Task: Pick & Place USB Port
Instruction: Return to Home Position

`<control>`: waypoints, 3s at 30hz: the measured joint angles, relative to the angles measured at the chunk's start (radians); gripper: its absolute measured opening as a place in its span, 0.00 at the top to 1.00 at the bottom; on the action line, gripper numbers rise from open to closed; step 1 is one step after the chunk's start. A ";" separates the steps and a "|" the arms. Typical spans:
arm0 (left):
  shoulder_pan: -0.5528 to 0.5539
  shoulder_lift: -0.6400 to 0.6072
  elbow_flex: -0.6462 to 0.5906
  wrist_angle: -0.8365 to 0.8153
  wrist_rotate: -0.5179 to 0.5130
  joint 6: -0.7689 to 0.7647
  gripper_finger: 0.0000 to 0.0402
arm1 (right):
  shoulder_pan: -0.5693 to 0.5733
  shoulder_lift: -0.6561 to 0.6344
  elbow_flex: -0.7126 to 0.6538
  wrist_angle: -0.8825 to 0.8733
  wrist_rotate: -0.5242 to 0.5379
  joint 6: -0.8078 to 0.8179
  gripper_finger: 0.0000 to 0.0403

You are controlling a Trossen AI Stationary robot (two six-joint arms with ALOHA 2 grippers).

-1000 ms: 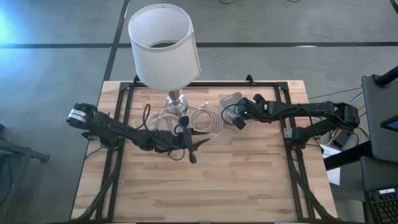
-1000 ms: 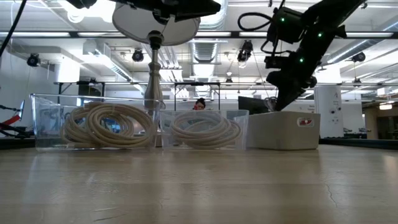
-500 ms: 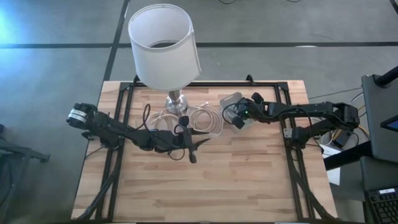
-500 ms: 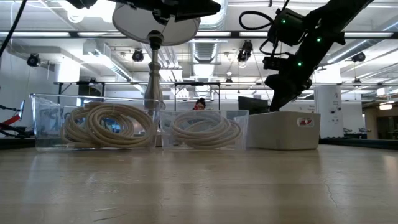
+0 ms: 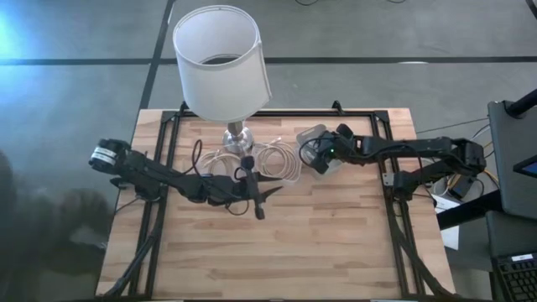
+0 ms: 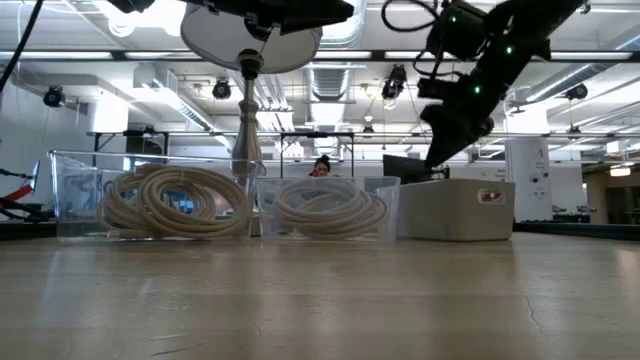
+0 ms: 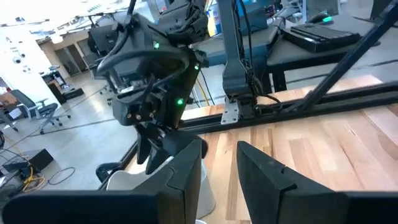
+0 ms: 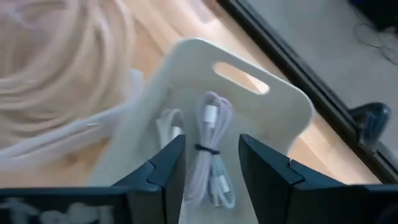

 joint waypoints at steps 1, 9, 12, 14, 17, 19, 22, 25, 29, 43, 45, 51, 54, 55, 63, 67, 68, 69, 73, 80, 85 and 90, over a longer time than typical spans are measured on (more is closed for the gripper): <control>-0.003 -0.011 0.000 -0.002 -0.007 0.000 0.74 | 0.006 -0.002 0.019 -0.026 -0.021 0.000 0.64; -0.055 -0.179 0.000 -0.272 -0.263 -0.040 0.74 | 0.061 -0.015 0.149 -0.127 -0.183 0.000 0.66; -0.076 -0.277 0.000 -0.463 -0.251 -0.144 0.74 | 0.088 -0.017 0.176 -0.129 -0.183 -0.021 0.67; -0.090 -0.348 -0.001 -0.604 -0.248 -0.230 0.74 | 0.106 -0.023 0.192 -0.130 -0.184 -0.049 0.68; -0.108 -0.453 -0.026 -0.740 -0.249 -0.334 0.74 | 0.122 -0.035 0.233 -0.184 -0.187 -0.181 0.69; -0.121 -0.517 -0.056 -0.763 -0.260 -0.353 0.74 | 0.122 -0.047 0.262 -0.235 -0.187 -0.218 0.70; -0.132 -0.607 -0.124 -0.768 -0.301 -0.335 0.74 | 0.121 -0.069 0.271 -0.243 -0.185 -0.144 0.71; -0.130 -0.695 -0.211 -0.768 -0.351 -0.328 0.74 | 0.122 -0.100 0.230 -0.203 -0.188 -0.189 0.71; -0.130 -0.810 -0.344 -0.723 -0.307 -0.349 0.74 | 0.119 -0.141 0.137 -0.113 -0.196 -0.253 0.71; -0.125 -1.061 -0.728 -0.259 -0.176 -0.157 0.74 | 0.084 -0.475 -0.098 0.150 -0.472 -0.314 0.67; -0.124 -1.099 -0.747 -0.259 -0.177 -0.151 0.74 | 0.077 -0.534 -0.141 0.160 -0.473 -0.308 0.67; -0.124 -1.200 -0.802 -0.267 -0.178 -0.144 0.74 | 0.021 -0.688 -0.256 0.214 -0.472 -0.280 0.69; -0.123 -1.242 -0.838 -0.259 -0.184 -0.145 0.74 | -0.008 -0.751 -0.306 0.257 -0.471 -0.274 0.71; -0.122 -1.254 -0.849 -0.260 -0.184 -0.147 0.74 | -0.015 -0.766 -0.318 0.261 -0.471 -0.263 0.71; -0.123 -1.330 -0.867 -0.320 -0.200 -0.148 0.74 | -0.035 -0.823 -0.366 0.264 -0.473 -0.223 0.73; -0.123 -1.350 -0.867 -0.335 -0.201 -0.126 0.74 | -0.035 -0.823 -0.398 0.264 -0.473 -0.201 0.74; -0.123 -1.351 -0.867 -0.346 -0.202 -0.124 0.74 | -0.035 -0.826 -0.409 0.268 -0.473 -0.195 0.74; -0.123 -1.351 -0.867 -0.351 -0.204 -0.122 0.74 | -0.035 -0.829 -0.421 0.277 -0.474 -0.186 0.74; -0.123 -1.349 -0.868 -0.358 -0.210 -0.134 0.74 | -0.035 -0.842 -0.464 0.342 -0.474 -0.153 0.73; -0.123 -1.349 -0.867 -0.360 -0.209 -0.135 0.74 | -0.035 -0.879 -0.579 0.450 -0.474 -0.094 0.71; -0.123 -1.349 -0.867 -0.360 -0.209 -0.136 0.74 | -0.035 -0.921 -0.611 0.464 -0.474 -0.068 0.70; -0.123 -1.348 -0.867 -0.359 -0.209 -0.136 0.74 | -0.034 -0.965 -0.648 0.464 -0.474 -0.073 0.69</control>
